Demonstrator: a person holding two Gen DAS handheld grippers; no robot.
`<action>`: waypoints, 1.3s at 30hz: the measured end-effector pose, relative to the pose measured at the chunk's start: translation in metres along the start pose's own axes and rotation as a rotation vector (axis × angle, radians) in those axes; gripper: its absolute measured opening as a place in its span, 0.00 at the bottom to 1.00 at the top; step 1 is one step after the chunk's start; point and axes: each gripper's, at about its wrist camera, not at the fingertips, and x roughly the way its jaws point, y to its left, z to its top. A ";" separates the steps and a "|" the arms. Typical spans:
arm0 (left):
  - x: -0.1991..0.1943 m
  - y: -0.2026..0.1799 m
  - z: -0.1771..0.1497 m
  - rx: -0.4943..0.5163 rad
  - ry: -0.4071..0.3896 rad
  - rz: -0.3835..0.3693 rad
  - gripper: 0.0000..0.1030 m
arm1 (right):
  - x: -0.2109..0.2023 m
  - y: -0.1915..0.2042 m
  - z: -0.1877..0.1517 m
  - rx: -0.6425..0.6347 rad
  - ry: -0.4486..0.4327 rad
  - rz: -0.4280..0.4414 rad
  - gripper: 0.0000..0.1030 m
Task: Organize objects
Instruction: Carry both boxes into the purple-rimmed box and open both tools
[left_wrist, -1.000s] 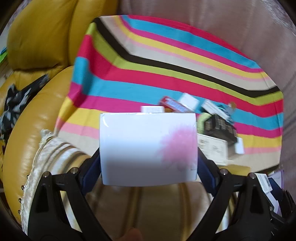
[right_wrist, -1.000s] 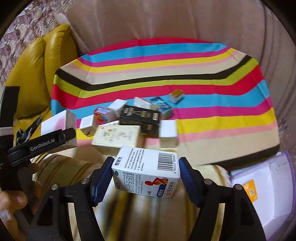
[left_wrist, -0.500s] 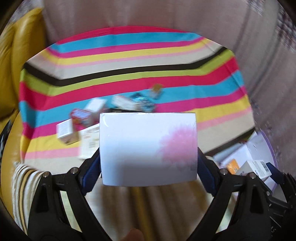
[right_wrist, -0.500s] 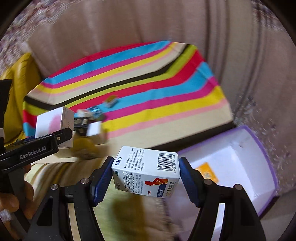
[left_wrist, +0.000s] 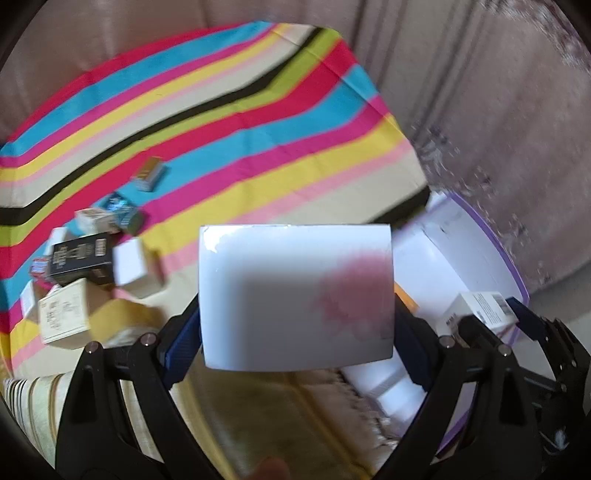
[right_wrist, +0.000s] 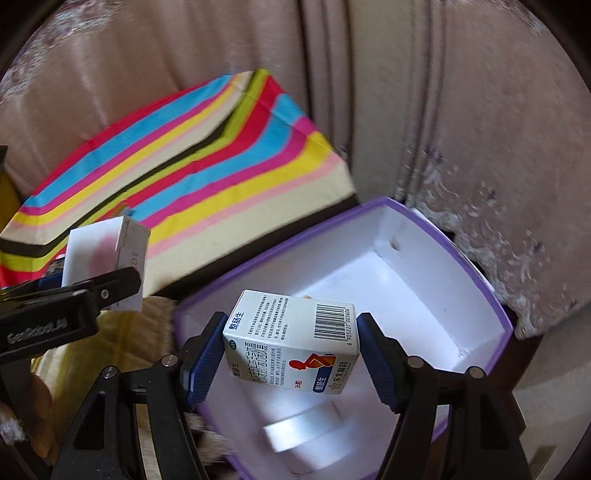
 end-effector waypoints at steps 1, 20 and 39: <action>0.004 -0.006 -0.001 0.011 0.014 -0.014 0.90 | 0.002 -0.006 -0.001 0.010 0.007 -0.009 0.69; 0.050 -0.056 -0.007 0.086 0.209 -0.175 0.97 | 0.020 -0.042 -0.019 0.104 0.068 -0.090 0.70; 0.029 -0.022 -0.010 0.028 0.153 -0.199 0.98 | 0.016 -0.018 -0.013 0.065 0.060 -0.033 0.80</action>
